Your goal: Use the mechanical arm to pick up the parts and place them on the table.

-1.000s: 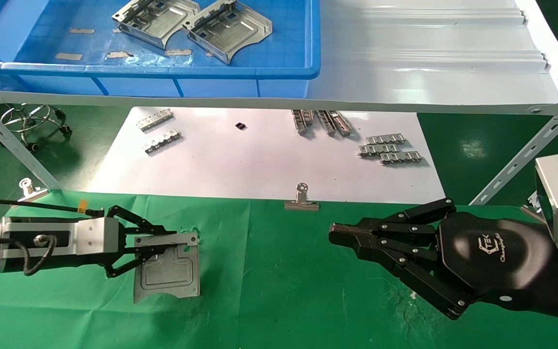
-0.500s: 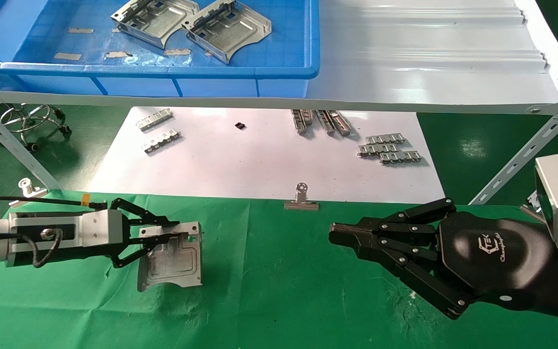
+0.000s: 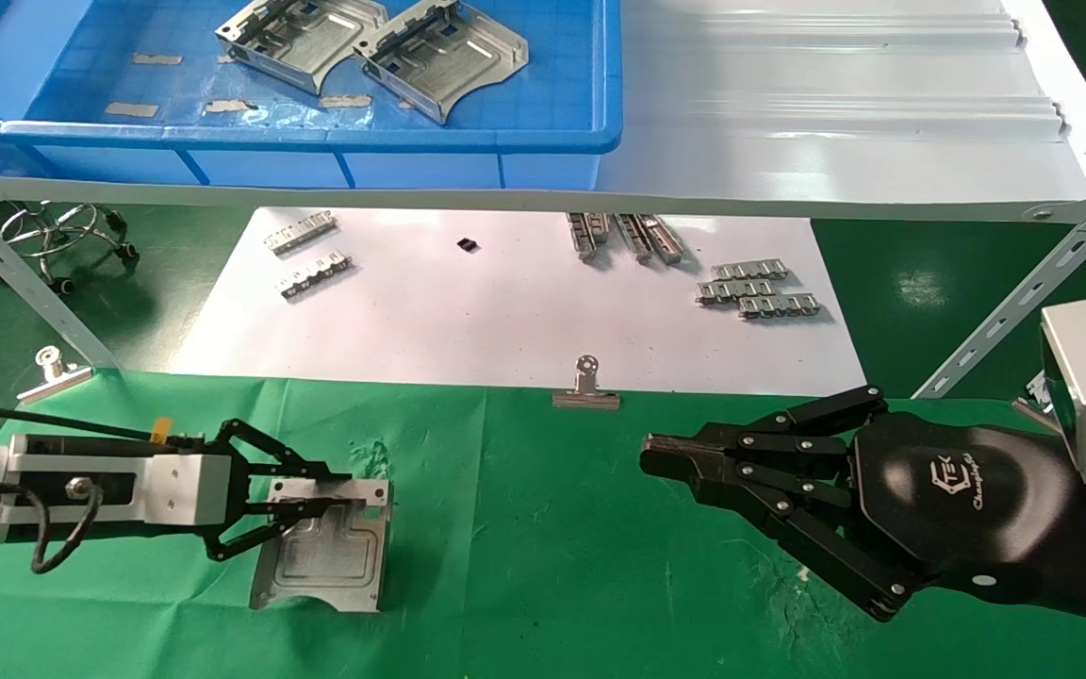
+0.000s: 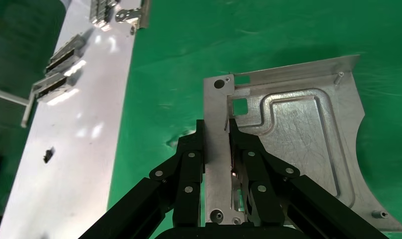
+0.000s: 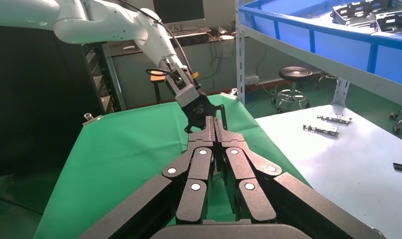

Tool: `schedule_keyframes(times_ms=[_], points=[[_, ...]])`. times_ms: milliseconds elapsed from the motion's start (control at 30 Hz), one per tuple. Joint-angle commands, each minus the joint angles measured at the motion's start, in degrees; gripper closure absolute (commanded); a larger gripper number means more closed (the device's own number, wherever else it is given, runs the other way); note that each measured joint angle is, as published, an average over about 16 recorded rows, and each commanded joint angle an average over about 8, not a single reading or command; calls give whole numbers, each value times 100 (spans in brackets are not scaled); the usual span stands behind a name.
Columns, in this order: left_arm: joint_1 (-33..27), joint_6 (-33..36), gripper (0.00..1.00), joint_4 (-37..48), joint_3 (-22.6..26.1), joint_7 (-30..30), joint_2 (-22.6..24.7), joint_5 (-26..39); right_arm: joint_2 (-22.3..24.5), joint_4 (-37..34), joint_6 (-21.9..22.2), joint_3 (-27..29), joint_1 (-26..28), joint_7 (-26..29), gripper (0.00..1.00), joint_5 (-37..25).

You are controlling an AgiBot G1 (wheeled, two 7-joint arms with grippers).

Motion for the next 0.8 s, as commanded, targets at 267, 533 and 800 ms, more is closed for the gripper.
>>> schedule_keyframes(times_ms=[267,533,800], points=[[-75,-79,30,295,83,198,126,140,0,0,0,0,0,0,100,0],[-125,-188,0,497,80,338,199,152,0,0,0,0,0,0,100,0],[-227,-30,0,654,26,300,185,66,0,0,0,0,0,0,100,0]])
